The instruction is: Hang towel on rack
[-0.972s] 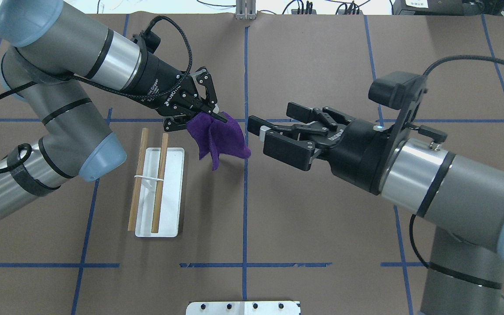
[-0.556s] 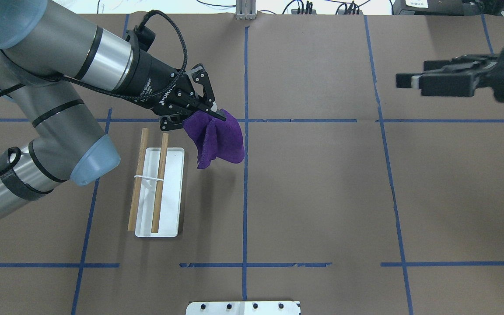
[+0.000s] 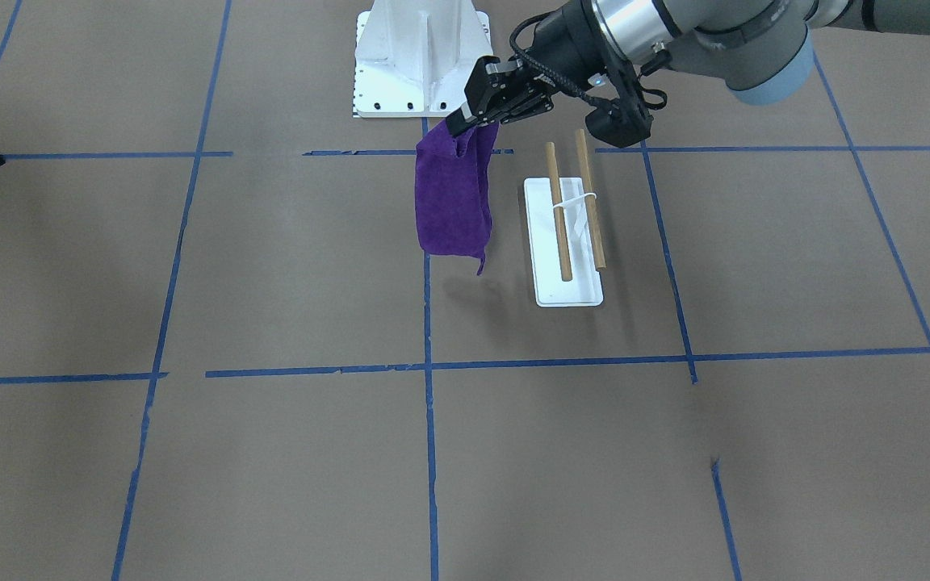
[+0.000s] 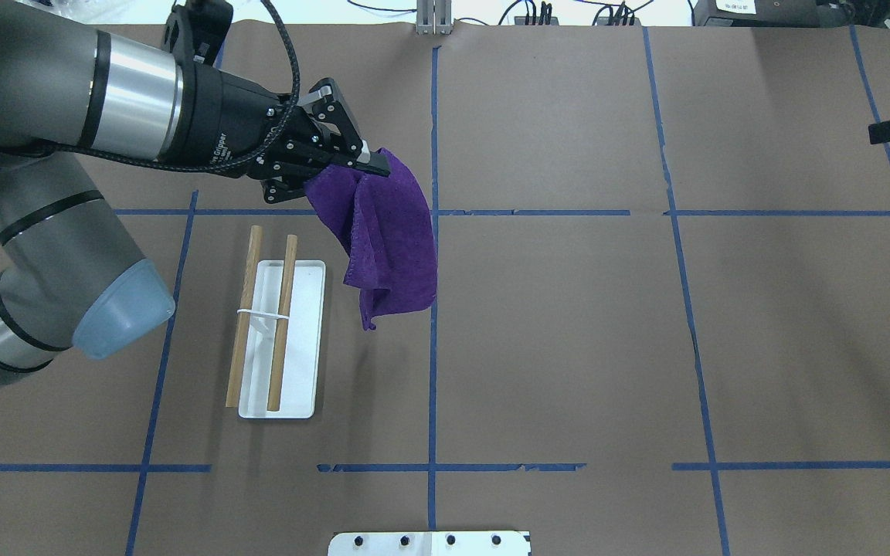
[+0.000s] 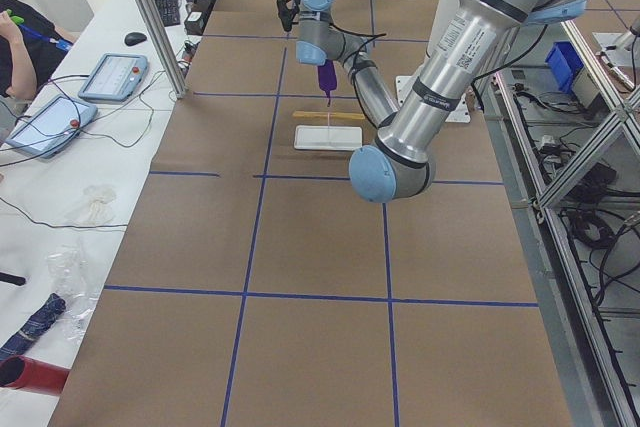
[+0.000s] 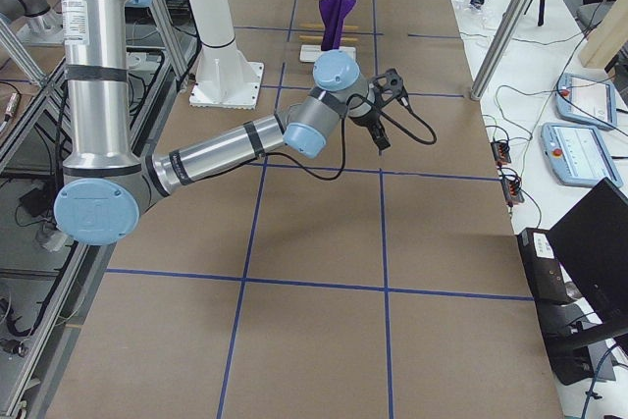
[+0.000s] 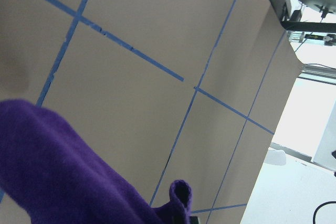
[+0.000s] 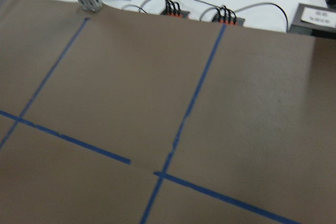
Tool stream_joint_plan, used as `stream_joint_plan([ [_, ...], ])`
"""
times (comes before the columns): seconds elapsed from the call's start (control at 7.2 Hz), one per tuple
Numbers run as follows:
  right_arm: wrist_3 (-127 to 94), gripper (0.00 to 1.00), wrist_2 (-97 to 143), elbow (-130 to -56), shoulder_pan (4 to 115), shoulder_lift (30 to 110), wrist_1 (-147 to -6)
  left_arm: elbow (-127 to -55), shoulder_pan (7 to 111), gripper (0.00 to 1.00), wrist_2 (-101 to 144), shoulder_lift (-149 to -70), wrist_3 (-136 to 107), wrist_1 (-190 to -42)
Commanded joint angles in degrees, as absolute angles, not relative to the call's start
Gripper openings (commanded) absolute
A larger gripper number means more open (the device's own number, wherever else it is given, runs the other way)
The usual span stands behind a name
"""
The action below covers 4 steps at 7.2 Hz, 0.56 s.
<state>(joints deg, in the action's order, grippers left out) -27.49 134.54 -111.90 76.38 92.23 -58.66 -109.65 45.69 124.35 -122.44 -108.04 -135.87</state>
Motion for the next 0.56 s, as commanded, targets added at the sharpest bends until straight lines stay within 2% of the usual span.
stream_joint_plan([
  [0.0, -14.7, 1.0, 134.5, -111.6, 77.4, 96.8, -72.5, -114.4, 44.2, 0.0, 112.7, -119.3, -98.5, -133.0],
  [0.42, -13.5, 1.0, 134.1, -112.1, 78.3, 98.6, -87.4, -125.1, 41.8, 0.0, 102.6, -119.2, -88.3, -106.9],
])
